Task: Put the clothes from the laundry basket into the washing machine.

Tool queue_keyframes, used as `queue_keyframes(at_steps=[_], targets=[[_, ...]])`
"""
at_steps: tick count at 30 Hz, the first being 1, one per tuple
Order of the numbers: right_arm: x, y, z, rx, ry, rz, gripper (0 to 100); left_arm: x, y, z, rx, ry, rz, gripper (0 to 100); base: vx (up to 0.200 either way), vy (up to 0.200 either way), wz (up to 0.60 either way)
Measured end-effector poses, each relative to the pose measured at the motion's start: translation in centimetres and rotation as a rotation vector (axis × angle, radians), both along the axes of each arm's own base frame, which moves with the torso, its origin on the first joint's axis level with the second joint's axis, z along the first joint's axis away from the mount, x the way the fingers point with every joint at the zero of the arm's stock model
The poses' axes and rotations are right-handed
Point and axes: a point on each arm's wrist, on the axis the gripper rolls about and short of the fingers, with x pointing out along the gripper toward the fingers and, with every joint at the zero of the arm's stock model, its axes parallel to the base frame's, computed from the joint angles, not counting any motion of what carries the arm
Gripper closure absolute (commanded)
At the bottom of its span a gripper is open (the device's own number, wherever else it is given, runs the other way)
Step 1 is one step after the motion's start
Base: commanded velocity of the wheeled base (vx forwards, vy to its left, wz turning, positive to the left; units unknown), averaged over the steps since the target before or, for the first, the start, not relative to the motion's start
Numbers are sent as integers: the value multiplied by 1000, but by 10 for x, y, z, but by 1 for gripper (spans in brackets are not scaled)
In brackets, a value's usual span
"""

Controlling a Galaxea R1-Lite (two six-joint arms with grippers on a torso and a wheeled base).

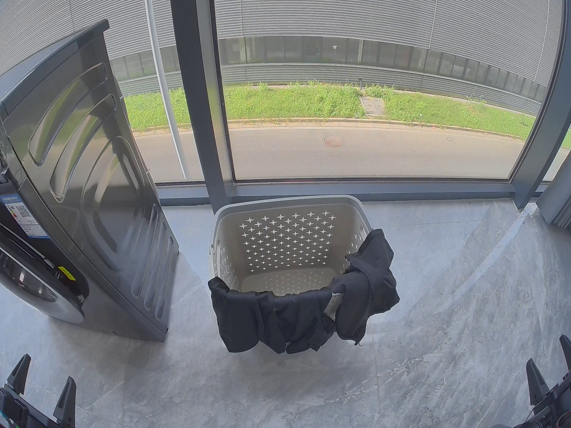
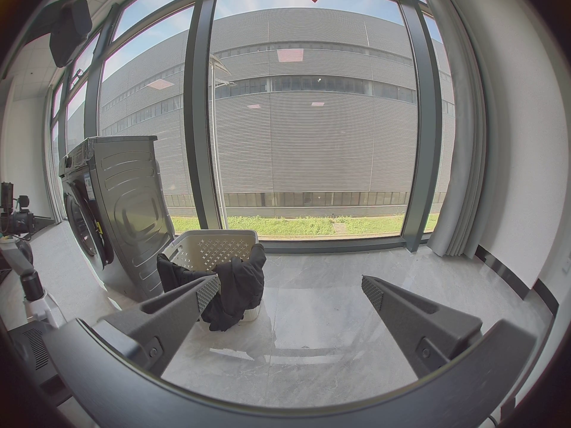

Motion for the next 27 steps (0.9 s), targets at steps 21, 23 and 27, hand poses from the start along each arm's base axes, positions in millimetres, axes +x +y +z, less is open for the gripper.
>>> queue_keyframes(at_steps=[21, 23, 27], targets=[[0, 0, 0, 0, 0, -1, 0, 0, 0, 0, 0, 0, -4, 0, 0, 152, 0], [0, 0, 0, 0, 0, -1, 0, 0, 0, 0, 0, 0, -4, 0, 0, 200, 0], [0, 0, 0, 0, 0, -1, 0, 0, 0, 0, 0, 0, -4, 0, 0, 200, 0]])
